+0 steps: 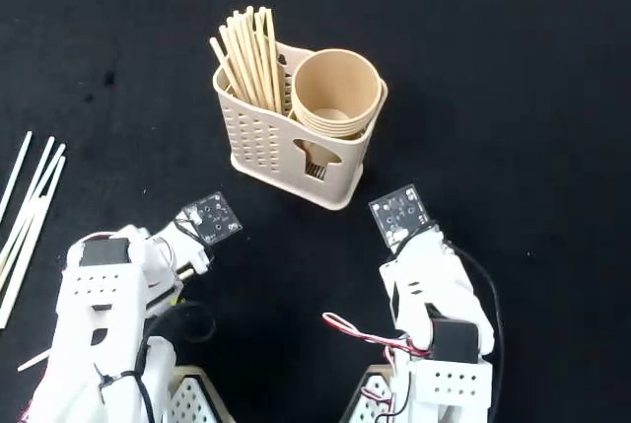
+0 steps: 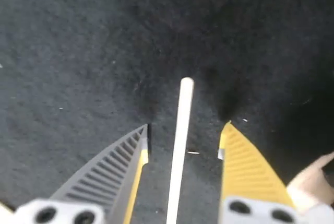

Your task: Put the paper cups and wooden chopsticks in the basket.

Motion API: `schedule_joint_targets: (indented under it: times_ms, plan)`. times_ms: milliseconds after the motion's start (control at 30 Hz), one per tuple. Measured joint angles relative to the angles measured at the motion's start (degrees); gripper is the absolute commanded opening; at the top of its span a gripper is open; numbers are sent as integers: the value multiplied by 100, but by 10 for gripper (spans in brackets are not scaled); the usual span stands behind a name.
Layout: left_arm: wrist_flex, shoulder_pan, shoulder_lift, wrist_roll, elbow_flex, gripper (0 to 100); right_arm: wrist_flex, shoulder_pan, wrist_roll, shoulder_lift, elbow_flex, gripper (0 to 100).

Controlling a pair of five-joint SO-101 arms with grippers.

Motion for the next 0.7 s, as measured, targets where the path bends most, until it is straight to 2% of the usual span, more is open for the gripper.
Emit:
schedule_joint_targets:
  times_ms: [300, 400, 567, 700]
  plan:
    - [-18, 0, 0, 220, 26, 84, 0, 0, 0, 0, 0, 53]
    - [-281, 0, 0, 334, 158, 32, 0, 0, 0, 0, 0, 53]
    - [-519, 211, 0, 422, 510, 29, 0, 0, 0, 0, 0, 53]
    - [-448, 396, 0, 888, 440, 29, 0, 0, 0, 0, 0, 53]
